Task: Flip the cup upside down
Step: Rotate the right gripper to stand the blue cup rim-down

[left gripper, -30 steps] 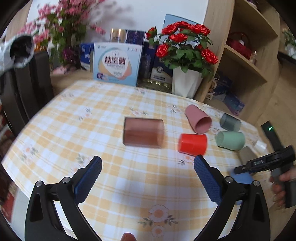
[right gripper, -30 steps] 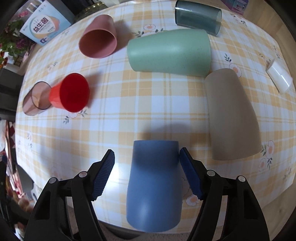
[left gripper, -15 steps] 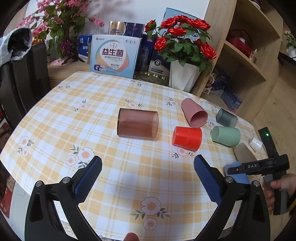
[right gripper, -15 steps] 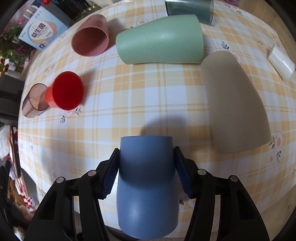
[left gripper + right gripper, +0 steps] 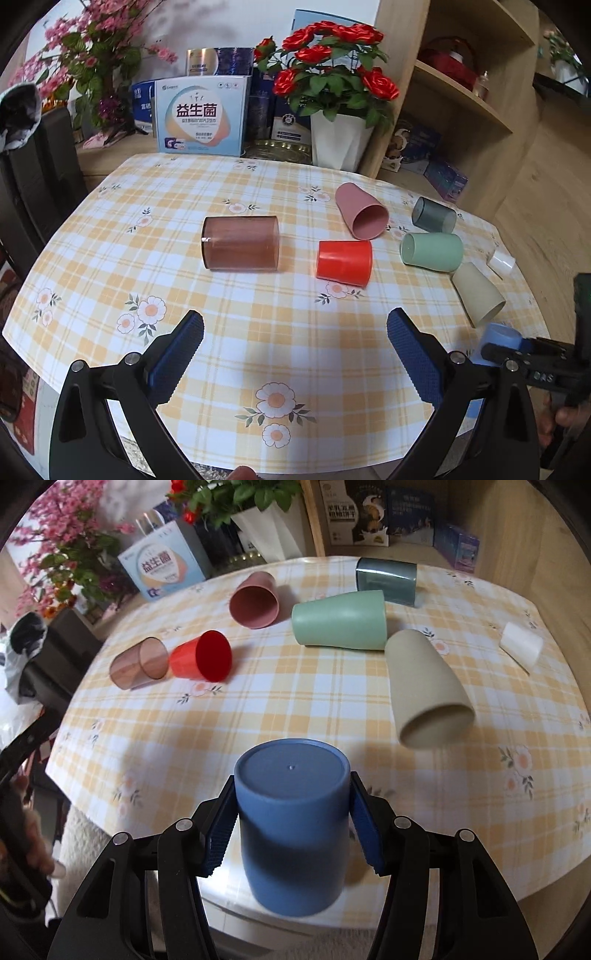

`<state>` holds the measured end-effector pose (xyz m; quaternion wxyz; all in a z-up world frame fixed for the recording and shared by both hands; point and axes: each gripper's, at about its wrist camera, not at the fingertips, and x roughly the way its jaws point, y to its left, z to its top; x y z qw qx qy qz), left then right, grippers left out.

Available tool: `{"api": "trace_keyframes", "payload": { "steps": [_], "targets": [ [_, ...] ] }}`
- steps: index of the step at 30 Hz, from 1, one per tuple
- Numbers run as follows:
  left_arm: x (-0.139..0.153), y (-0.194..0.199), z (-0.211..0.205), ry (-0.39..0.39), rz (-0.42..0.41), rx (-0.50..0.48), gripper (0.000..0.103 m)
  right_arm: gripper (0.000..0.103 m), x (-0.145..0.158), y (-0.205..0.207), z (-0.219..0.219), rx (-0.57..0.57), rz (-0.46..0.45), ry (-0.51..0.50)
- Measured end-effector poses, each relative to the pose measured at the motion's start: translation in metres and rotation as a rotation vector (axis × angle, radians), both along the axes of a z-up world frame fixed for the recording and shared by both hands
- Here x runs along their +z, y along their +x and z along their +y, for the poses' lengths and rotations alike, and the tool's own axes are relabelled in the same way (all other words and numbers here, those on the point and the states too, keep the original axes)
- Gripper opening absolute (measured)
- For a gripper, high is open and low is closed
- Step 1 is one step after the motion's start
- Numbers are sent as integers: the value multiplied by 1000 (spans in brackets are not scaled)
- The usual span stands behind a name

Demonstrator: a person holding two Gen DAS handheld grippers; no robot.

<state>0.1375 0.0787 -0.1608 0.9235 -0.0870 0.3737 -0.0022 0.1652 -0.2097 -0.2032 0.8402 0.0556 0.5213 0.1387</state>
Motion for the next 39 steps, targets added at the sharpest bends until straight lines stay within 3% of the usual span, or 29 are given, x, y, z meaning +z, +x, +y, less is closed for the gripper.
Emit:
{"api": "trace_keyframes", "payload": {
  "steps": [13,18,27,39],
  "targets": [
    [4,-2,-5,41,1,26,97,55,15,15,-16,-52,-89,16],
    [3,-2,-3,66,13,40,97,55,12,31,-9,-61,-96,-110],
    [-1,1,2,74,28,62,97,55,2,26,-10,-56,-76,-225],
    [0,1,1,83,29,56,97,55,-3,28,4,-37,-78,-202]
  ]
}}
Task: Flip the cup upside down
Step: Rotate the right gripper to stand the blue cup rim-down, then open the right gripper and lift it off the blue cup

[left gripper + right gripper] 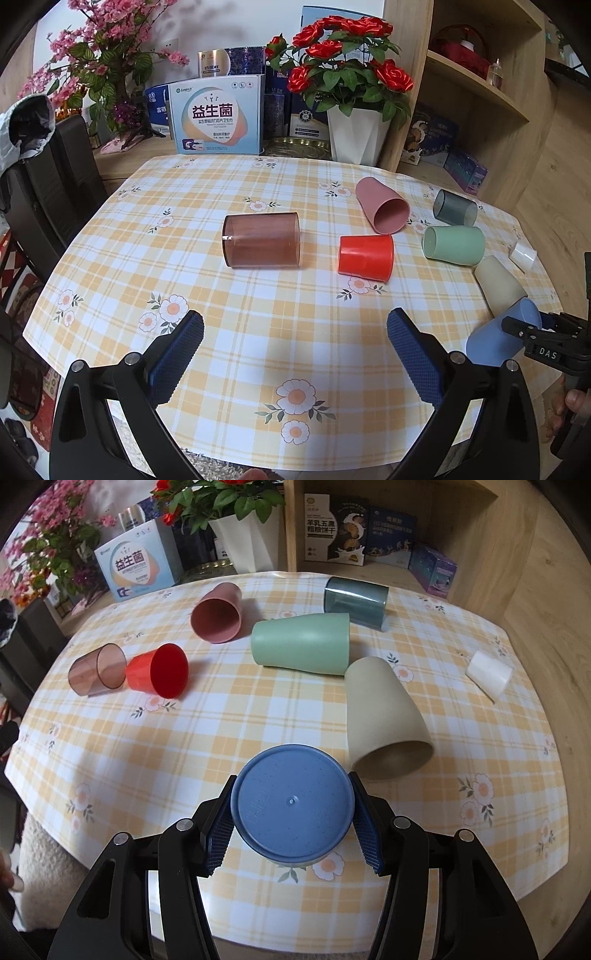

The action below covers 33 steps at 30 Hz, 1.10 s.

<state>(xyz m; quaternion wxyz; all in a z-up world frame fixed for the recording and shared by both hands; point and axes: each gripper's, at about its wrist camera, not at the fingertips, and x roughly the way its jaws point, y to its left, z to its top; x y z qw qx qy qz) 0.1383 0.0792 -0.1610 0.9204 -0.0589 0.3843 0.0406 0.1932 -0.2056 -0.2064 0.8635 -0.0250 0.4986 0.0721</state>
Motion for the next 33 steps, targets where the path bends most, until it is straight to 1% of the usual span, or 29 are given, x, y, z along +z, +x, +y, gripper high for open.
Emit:
{"api": "trace_keyframes", "payload": {
  "steps": [15,22,25,27,31,33],
  "targets": [
    [2,0,-2,19,2,0,97,56,0,4,6,-5,12,-3],
    [12,-5,-1,23,-11,5,97,57,9,2,0,-14,3,39],
    [21,-8,-3,24,-23,1,97,63,16,-1,-5,-17,2,102],
    [28,-11,-4,22,-34,-3,97,72,23,-6,-7,-17,-15,115],
    [43,-18,-8,26,-66,-14,97,73,42,-18,-10,-15,-54,159],
    [53,-23,-11,28,-86,-24,97,73,56,-26,-11,-23,-80,157]
  ]
}}
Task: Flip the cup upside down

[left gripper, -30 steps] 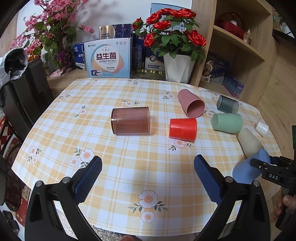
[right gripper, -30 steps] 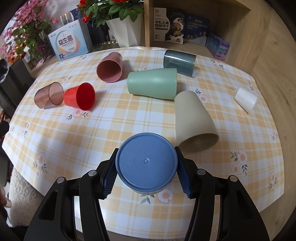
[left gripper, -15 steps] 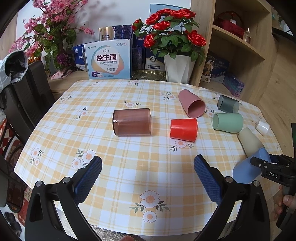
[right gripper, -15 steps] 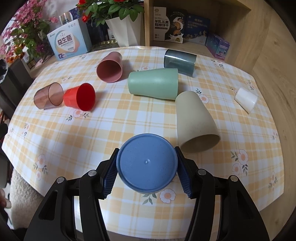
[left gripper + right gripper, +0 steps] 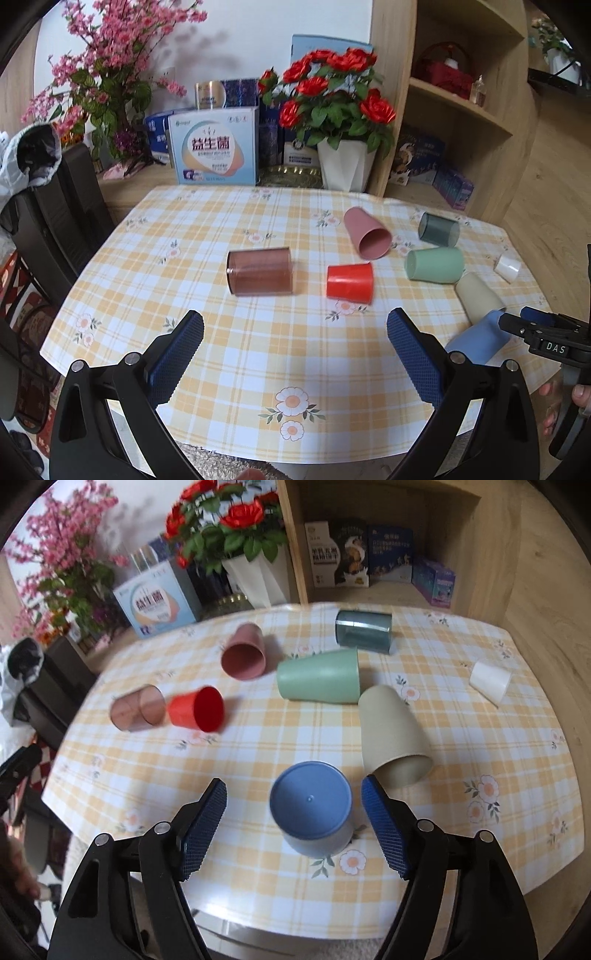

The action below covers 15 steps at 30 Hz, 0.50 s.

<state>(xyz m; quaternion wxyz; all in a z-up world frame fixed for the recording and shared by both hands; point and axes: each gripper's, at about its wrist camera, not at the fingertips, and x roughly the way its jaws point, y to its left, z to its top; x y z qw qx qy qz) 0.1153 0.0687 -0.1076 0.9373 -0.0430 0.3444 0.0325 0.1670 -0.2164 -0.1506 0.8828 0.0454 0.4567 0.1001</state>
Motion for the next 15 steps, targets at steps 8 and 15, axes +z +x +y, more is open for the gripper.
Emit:
{"api": "trace_keyframes", "payload": {
  "steps": [8,15],
  "targets": [
    [51,-21,-16,30,-89,-42,97,91,65,-38,-7,-13,-138,44],
    [103,-46,-39,63,-196,-97,97,91,121,-73,-14,-17,-254,66]
  ]
}}
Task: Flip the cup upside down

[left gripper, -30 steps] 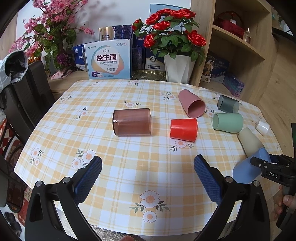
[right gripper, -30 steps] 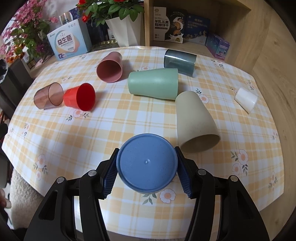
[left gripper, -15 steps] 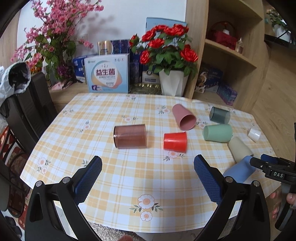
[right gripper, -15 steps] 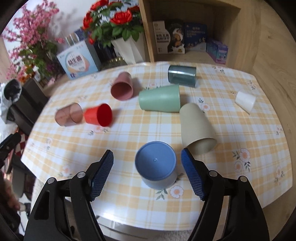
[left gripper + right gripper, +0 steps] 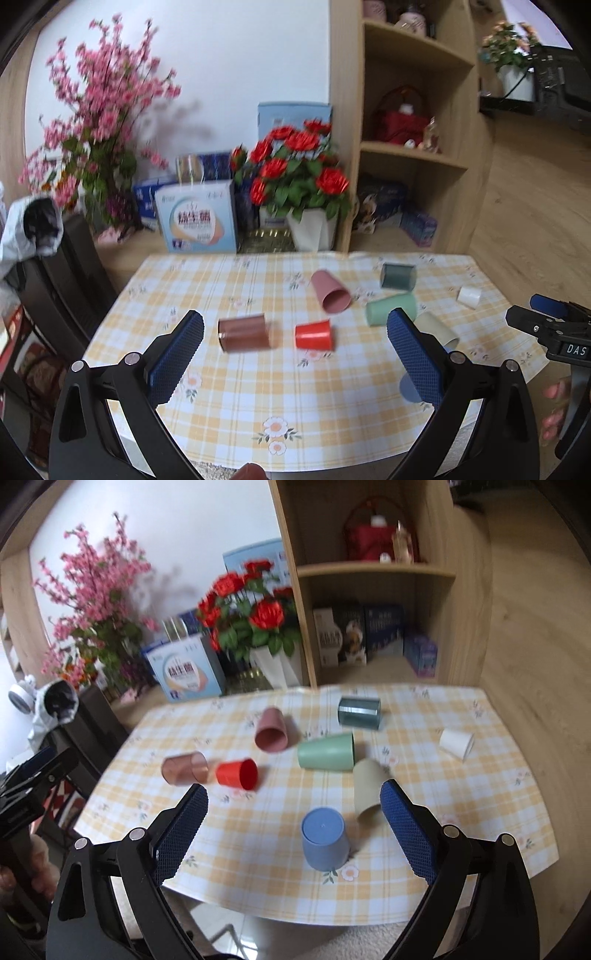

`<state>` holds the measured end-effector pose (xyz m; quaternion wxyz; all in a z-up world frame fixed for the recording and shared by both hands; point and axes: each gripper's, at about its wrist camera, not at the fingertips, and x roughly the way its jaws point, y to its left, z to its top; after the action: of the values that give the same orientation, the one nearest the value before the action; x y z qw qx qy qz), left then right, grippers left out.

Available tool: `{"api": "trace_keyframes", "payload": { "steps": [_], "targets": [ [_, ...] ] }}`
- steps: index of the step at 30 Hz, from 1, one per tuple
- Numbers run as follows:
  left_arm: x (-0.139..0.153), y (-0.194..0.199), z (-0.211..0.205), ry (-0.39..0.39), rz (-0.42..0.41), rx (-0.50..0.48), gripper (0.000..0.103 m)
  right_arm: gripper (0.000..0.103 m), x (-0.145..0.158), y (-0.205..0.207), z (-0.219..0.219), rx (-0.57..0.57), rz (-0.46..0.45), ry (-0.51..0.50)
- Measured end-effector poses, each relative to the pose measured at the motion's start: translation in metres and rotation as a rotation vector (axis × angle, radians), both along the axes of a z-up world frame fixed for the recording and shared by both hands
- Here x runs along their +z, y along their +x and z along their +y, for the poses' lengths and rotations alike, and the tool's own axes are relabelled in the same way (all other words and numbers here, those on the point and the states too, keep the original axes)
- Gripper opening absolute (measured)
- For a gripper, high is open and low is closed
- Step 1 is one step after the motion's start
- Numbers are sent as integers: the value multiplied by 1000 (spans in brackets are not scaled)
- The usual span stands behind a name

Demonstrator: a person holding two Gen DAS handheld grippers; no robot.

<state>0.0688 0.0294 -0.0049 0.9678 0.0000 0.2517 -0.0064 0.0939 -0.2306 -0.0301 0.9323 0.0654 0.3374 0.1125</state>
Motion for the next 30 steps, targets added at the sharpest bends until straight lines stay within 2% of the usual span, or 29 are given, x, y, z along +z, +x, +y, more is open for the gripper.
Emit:
{"api": "trace_keyframes", "payload": {
  "steps": [4,7,10,17,30],
  "targets": [
    [25,-16,-13,16,-61,-30,97,91,25,-20,-3,-15,-55,-5],
    [37,-26,-20,31,-94,-34,97,91,38,-32,-2,-48,-89,-51],
    [43,-32,-27,44,-115,-34,97,91,48,-43,-4,-51,-111,-55],
    [48,-38,-30,44,-136,-46,97,91,64,-57,-10,-75,-154,-65],
    [49,-40,-32,37,-133,-54,97,91,68,-60,-14,-88,-170,-66]
  ]
}}
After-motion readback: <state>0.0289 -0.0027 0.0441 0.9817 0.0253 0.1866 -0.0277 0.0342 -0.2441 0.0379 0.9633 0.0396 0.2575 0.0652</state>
